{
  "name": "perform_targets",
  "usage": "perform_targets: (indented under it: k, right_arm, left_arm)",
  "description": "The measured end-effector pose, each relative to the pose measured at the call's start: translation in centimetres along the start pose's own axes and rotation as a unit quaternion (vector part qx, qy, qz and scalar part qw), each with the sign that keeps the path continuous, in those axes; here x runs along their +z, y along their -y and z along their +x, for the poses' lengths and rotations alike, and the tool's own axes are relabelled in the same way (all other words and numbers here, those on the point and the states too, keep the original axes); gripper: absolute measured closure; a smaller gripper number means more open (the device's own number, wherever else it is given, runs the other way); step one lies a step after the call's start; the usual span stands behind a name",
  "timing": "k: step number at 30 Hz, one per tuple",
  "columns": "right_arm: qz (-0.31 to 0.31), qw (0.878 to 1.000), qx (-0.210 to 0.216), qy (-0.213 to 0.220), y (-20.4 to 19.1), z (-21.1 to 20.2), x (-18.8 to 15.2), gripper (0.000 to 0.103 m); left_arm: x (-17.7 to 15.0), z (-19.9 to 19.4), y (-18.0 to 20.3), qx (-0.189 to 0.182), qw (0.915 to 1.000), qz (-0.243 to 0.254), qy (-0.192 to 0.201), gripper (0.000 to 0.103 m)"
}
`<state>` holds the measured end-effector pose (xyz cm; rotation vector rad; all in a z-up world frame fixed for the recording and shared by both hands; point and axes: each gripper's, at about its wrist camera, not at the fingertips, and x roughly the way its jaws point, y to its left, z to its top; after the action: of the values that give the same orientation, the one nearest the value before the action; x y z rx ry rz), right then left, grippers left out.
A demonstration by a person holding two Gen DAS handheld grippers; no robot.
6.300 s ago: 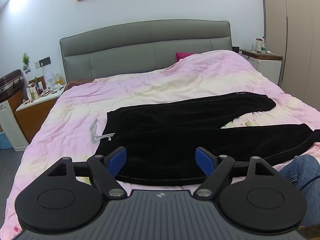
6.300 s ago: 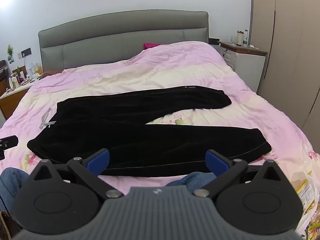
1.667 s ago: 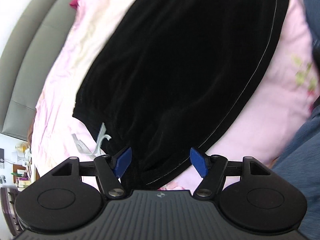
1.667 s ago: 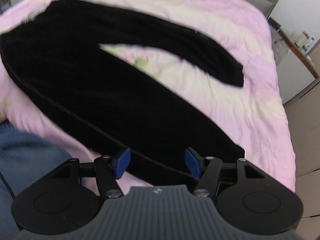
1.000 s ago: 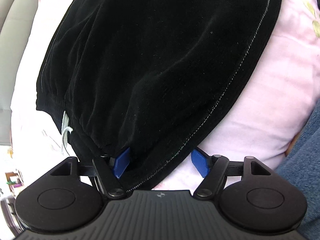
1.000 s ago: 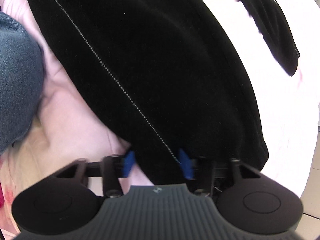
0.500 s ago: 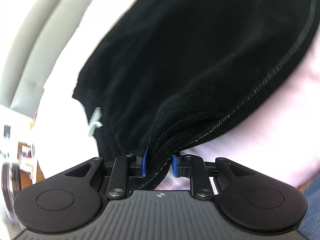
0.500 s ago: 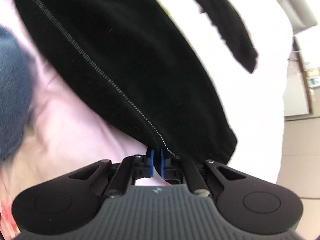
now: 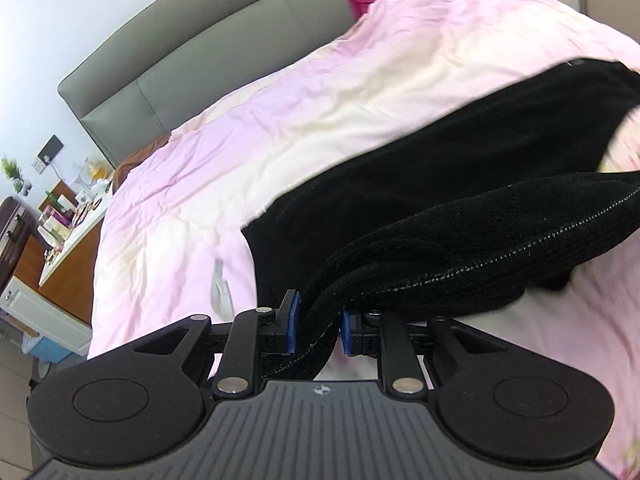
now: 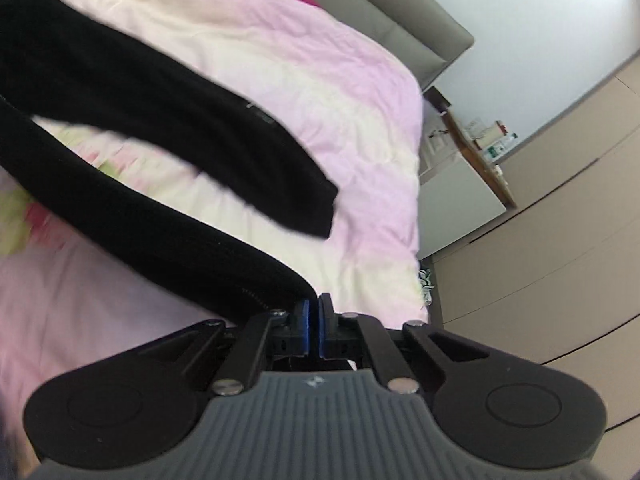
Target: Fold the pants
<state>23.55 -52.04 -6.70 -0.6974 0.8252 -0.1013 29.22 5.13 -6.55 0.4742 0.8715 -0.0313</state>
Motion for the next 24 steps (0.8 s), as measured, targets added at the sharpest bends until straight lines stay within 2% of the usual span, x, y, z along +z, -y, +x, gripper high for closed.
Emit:
perform_targets:
  k: [6,7,11,18,24]
  right_arm:
    - [-0.002,1.000,-0.025,-0.009,1.6,4.0,6.6,0.103]
    - [-0.003,1.000,-0.025,-0.012,2.4,6.6,8.4,0.103]
    - [-0.013,0.999,-0.028,-0.026,2.7,12.2,13.0,0.103]
    - [-0.035,0.998,-0.018,-0.057,1.2,22.3,19.3,0.103]
    - [-0.052,0.995,-0.017,-0.078,-0.6,28.7,21.7,0.103]
  left_arm:
    - [7.6,4.9,-1.0,0.007,0.9989,-0.016,-0.044,0.081]
    - [8.5,5.7,-1.1,0.010,0.9986,-0.017,-0.048,0.081]
    - [11.0,9.9,-1.4,0.022,0.9977,-0.020,-0.061,0.081]
    - [12.3,17.7,-1.5,0.012,0.9923,-0.052,-0.111,0.080]
    - [12.4,20.8,-2.1,0.007,0.9898,-0.103,-0.098,0.080]
